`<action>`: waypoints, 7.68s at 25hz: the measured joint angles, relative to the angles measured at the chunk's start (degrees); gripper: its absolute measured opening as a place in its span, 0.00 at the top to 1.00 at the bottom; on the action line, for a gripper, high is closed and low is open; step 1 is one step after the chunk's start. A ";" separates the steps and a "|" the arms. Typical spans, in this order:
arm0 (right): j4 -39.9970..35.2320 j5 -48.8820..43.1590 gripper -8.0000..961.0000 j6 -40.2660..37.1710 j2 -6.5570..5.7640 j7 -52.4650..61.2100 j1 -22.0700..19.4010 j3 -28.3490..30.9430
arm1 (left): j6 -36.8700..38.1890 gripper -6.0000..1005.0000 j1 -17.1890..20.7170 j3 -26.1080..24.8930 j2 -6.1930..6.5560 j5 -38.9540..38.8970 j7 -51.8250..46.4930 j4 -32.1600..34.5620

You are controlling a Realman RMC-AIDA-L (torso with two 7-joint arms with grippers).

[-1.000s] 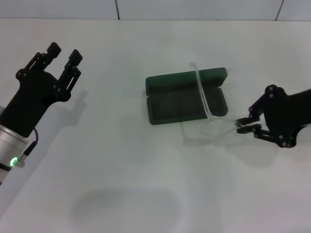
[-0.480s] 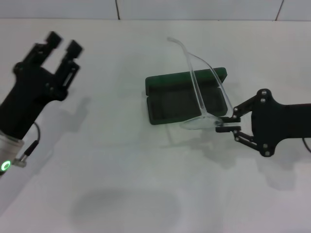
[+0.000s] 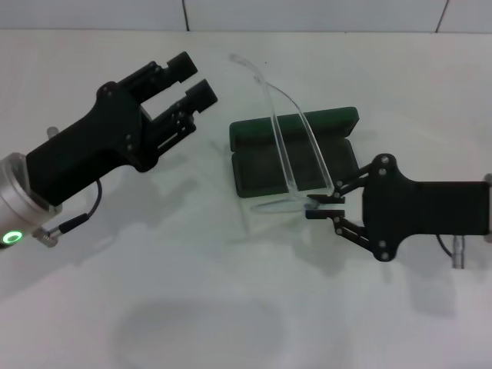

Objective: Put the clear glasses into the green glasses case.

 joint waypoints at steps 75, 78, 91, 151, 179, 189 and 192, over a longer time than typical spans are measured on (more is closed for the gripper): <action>7.23 27.56 0.92 7.64 -0.36 -31.97 -0.38 -23.91 | -2.20 0.48 -11.34 -0.81 3.02 21.14 -33.26 6.96; 7.27 27.61 0.92 7.58 -0.34 -31.99 -0.65 -23.90 | -1.49 0.48 -10.86 -1.01 3.78 20.64 -33.34 6.77; 7.43 28.51 0.92 5.35 -0.36 -32.40 -1.07 -21.79 | -1.42 0.48 -9.94 -0.32 4.01 21.59 -33.64 6.30; 12.37 39.29 0.92 -0.27 -0.01 -12.09 6.64 -32.62 | -19.87 0.48 -11.24 -12.73 -1.52 30.41 -5.06 8.19; 16.49 43.03 0.92 3.89 -0.01 -5.28 7.42 -32.47 | -7.90 0.48 -12.10 -10.91 -1.13 27.21 -4.95 8.32; 16.58 43.12 0.92 4.33 -0.01 -5.23 7.24 -32.26 | -7.16 0.48 -11.79 -10.79 -1.14 27.20 -5.07 8.14; 16.69 43.12 0.92 4.77 -0.01 -5.23 7.18 -32.25 | -7.14 0.48 -11.63 -10.72 -1.25 27.21 -5.08 8.27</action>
